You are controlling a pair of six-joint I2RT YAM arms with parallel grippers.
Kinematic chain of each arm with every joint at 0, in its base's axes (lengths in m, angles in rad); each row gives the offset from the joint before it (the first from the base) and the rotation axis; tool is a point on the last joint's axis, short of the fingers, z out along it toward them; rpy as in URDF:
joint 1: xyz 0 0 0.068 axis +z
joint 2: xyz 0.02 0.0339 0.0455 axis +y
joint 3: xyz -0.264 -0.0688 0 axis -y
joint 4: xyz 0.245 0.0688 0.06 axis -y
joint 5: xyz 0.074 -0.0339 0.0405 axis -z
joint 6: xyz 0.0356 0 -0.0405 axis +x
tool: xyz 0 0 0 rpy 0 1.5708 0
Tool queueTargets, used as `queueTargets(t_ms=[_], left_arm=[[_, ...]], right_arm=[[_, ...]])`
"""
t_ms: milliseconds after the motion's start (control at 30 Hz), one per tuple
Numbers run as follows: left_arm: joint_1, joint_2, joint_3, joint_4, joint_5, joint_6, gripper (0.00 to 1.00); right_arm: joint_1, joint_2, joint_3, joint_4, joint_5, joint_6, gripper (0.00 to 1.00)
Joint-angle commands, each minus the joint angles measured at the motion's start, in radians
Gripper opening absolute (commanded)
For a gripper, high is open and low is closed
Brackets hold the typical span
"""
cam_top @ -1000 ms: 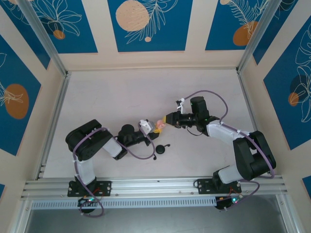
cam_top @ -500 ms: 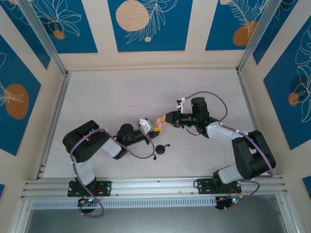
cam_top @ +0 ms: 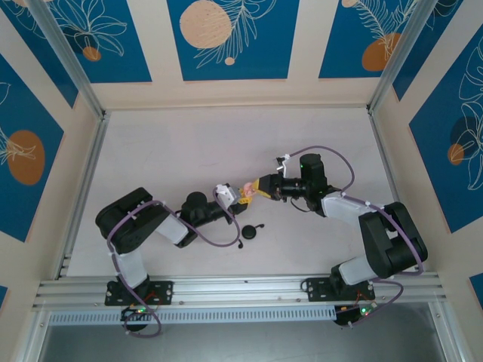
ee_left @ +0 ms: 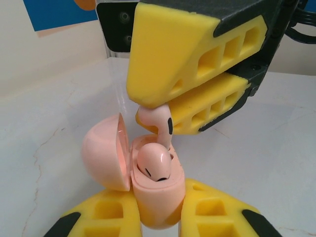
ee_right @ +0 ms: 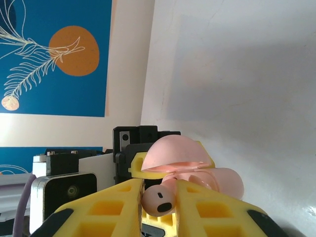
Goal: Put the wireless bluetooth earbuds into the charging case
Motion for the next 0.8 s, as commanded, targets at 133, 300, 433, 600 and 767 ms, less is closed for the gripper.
queueTargets(t_ms=[133, 300, 433, 600, 767], left_arm=[[0.004, -0.051, 0.015, 0.047, 0.000, 0.021, 0.10], [0.003, -0.061, 0.013, 0.047, 0.005, 0.025, 0.10], [0.004, -0.063, 0.015, 0.047, 0.012, 0.025, 0.10], [0.004, -0.062, 0.015, 0.046, 0.018, 0.025, 0.10], [0.004, -0.062, 0.012, 0.047, 0.022, 0.027, 0.10]], right_arm=[[-0.013, 0.024, -0.022, -0.049, 0.002, 0.024, 0.24], [-0.014, 0.020, -0.008, -0.104, 0.032, 0.006, 0.26], [-0.014, 0.020, 0.000, -0.108, 0.034, 0.003, 0.26], [-0.013, 0.024, 0.020, -0.106, 0.019, -0.003, 0.29], [-0.009, 0.021, 0.028, -0.104, 0.007, -0.010, 0.32]])
